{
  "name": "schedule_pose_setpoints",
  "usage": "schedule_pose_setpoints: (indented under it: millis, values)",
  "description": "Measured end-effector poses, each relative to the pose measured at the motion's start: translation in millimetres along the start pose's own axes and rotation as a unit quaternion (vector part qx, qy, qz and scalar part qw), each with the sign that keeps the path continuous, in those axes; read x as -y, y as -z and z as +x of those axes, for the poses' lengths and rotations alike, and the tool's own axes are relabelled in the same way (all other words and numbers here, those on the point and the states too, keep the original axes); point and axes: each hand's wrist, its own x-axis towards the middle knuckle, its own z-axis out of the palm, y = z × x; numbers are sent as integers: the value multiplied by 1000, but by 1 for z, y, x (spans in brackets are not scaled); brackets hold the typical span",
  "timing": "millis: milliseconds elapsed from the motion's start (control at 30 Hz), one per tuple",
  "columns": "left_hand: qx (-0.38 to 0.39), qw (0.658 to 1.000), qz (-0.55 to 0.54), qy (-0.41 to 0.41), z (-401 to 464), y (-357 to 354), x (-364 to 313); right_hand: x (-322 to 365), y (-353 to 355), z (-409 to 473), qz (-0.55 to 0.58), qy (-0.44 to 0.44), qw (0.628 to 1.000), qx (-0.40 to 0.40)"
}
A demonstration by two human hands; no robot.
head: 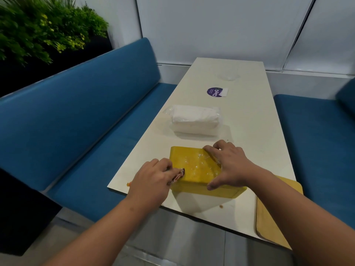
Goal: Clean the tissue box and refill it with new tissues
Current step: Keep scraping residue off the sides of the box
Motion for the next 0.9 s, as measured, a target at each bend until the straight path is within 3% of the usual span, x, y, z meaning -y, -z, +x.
schedule_pose_setpoints:
  millis: [267,500,667,833,900]
  values:
    - [-35,992,-47,115,-14,-6,-14,-1,0,3,-2,-3,1000,3]
    - [-70,993,-66,64,-3,-23,-59,-4,-1,6,-2,-2,1000,10]
    - [-89,975,-84,186,-22,-24,-32,-5,0,7,2,1,1000,10]
    - [-61,990,-86,96,-3,-24,-67,-4,0,7,0,-1,1000,7]
    - [-52,988,-88,113,-2,-19,-57,-4,-1,7,4,-2,1000,9]
